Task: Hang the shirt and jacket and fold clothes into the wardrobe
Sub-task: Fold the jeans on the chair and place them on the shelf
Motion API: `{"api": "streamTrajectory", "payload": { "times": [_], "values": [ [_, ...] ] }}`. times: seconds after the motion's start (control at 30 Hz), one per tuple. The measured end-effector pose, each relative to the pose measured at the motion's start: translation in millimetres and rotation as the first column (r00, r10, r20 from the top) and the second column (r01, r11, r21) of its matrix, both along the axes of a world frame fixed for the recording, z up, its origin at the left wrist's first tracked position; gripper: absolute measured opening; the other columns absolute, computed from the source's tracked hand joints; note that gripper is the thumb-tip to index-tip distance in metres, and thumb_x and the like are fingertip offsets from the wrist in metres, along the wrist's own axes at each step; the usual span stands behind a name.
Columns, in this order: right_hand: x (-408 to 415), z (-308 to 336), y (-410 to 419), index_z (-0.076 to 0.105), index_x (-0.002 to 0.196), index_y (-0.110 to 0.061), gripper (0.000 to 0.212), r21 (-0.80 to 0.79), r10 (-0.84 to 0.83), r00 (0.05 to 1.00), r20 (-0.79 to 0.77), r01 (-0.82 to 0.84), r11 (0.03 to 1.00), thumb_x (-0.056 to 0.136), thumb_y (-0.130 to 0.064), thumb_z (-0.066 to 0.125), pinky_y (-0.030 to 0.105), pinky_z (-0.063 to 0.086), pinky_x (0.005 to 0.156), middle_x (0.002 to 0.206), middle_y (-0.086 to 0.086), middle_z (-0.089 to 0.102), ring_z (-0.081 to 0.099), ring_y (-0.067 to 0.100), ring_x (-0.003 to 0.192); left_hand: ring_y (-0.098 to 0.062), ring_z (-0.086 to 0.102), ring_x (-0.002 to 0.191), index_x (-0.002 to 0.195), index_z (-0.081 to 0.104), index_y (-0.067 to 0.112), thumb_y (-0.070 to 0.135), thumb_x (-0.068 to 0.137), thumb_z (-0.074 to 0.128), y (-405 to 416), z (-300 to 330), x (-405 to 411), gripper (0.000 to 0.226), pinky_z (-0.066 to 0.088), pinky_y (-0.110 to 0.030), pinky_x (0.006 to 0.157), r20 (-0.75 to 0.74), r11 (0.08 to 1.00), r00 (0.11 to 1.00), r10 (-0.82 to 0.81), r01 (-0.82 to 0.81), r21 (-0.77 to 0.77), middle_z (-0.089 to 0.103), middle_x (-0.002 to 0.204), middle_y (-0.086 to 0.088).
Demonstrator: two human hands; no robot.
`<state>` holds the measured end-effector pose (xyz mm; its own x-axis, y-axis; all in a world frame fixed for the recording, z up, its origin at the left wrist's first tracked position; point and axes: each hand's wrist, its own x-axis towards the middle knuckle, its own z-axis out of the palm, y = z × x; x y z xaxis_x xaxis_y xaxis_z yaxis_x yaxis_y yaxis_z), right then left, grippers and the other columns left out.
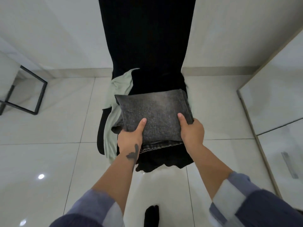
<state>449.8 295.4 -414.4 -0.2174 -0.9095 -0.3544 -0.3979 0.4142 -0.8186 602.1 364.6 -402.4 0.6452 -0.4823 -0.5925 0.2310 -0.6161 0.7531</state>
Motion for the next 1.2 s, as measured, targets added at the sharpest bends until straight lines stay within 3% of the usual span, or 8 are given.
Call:
{"api": "streamTrajectory", "payload": {
  "times": [0.07,0.27,0.5,0.6,0.7,0.83,1.03,1.2],
  "values": [
    [-6,24,1,0.059,0.113,-0.006,0.058,-0.031,-0.035,0.999,-0.021,0.034,0.999,0.087,-0.058,0.054,0.038,0.052,0.082,0.106,0.009,0.064,0.06,0.026,0.098,-0.022,0.061,0.099,0.118,0.059,0.012,0.064,0.065,0.072,-4,23,-7,0.075,0.049,-0.035,0.09,0.09,0.997,0.995,-0.052,0.056,-0.046,0.065,0.111,0.0],
    [-54,107,12,0.059,0.112,-0.004,0.053,-0.122,-0.202,0.979,-0.036,0.196,0.973,0.091,-0.053,0.052,0.029,0.042,0.072,0.106,0.012,0.064,0.06,0.029,0.097,-0.026,0.061,0.104,0.113,0.058,0.013,0.062,0.074,0.067,-24,110,-49,0.063,0.041,-0.029,0.075,0.286,0.96,0.927,-0.244,0.272,-0.065,0.064,0.114,-0.004],
    [-166,213,32,0.061,0.111,-0.005,0.052,-0.282,-0.472,0.881,-0.034,0.445,0.85,0.092,-0.051,0.051,0.029,0.038,0.067,0.105,0.013,0.065,0.059,0.03,0.093,-0.024,0.063,0.095,0.113,0.058,0.016,0.066,0.076,0.062,-50,207,-155,0.062,0.046,-0.028,0.071,0.41,0.802,0.781,-0.471,0.573,-0.17,0.066,0.109,-0.003],
    [-230,244,53,0.062,0.106,-0.007,0.048,-0.333,-0.607,0.795,-0.012,0.569,0.752,0.091,-0.052,0.052,0.03,0.038,0.065,0.1,0.01,0.066,0.056,0.024,0.084,-0.023,0.062,0.09,0.109,0.059,0.016,0.066,0.076,0.061,-53,234,-223,0.06,0.047,-0.029,0.069,0.442,0.689,0.702,-0.558,0.689,-0.225,0.067,0.106,-0.003],
    [-301,265,85,0.062,0.108,-0.009,0.049,-0.376,-0.728,0.685,0.014,0.678,0.631,0.089,-0.054,0.053,0.034,0.045,0.072,0.103,0.01,0.066,0.06,0.029,0.094,-0.027,0.062,0.098,0.108,0.061,0.015,0.064,0.077,0.062,-44,258,-299,0.058,0.043,-0.029,0.073,0.46,0.553,0.616,-0.639,0.784,-0.281,0.067,0.107,-0.004],
    [-388,285,141,0.06,0.113,-0.006,0.053,-0.411,-0.841,0.54,-0.002,0.767,0.493,0.09,-0.054,0.053,0.032,0.042,0.07,0.106,0.012,0.065,0.06,0.032,0.098,-0.027,0.062,0.098,0.104,0.063,0.015,0.065,0.075,0.063,-19,276,-398,0.058,0.043,-0.028,0.073,0.475,0.384,0.502,-0.722,0.863,-0.328,0.067,0.106,-0.004],
    [-503,285,240,0.061,0.114,-0.007,0.06,-0.418,-0.944,0.328,-0.035,0.853,0.312,0.089,-0.06,0.048,0.037,0.05,0.076,0.108,0.014,0.067,0.061,0.033,0.098,-0.026,0.062,0.096,0.105,0.062,0.014,0.064,0.076,0.063,52,283,-539,0.057,0.04,-0.027,0.07,0.478,0.154,0.319,-0.818,0.924,-0.351,0.067,0.104,-0.004],
    [-578,282,316,0.059,0.117,0.002,0.064,-0.408,-0.98,0.163,-0.112,0.892,0.195,0.092,-0.055,0.046,0.035,0.043,0.073,0.112,0.022,0.064,0.059,0.038,0.102,-0.027,0.062,0.094,0.102,0.063,0.015,0.063,0.076,0.063,108,275,-636,0.055,0.043,-0.028,0.069,0.467,0.012,0.172,-0.868,0.945,-0.327,0.068,0.103,-0.005]
  ]
}}
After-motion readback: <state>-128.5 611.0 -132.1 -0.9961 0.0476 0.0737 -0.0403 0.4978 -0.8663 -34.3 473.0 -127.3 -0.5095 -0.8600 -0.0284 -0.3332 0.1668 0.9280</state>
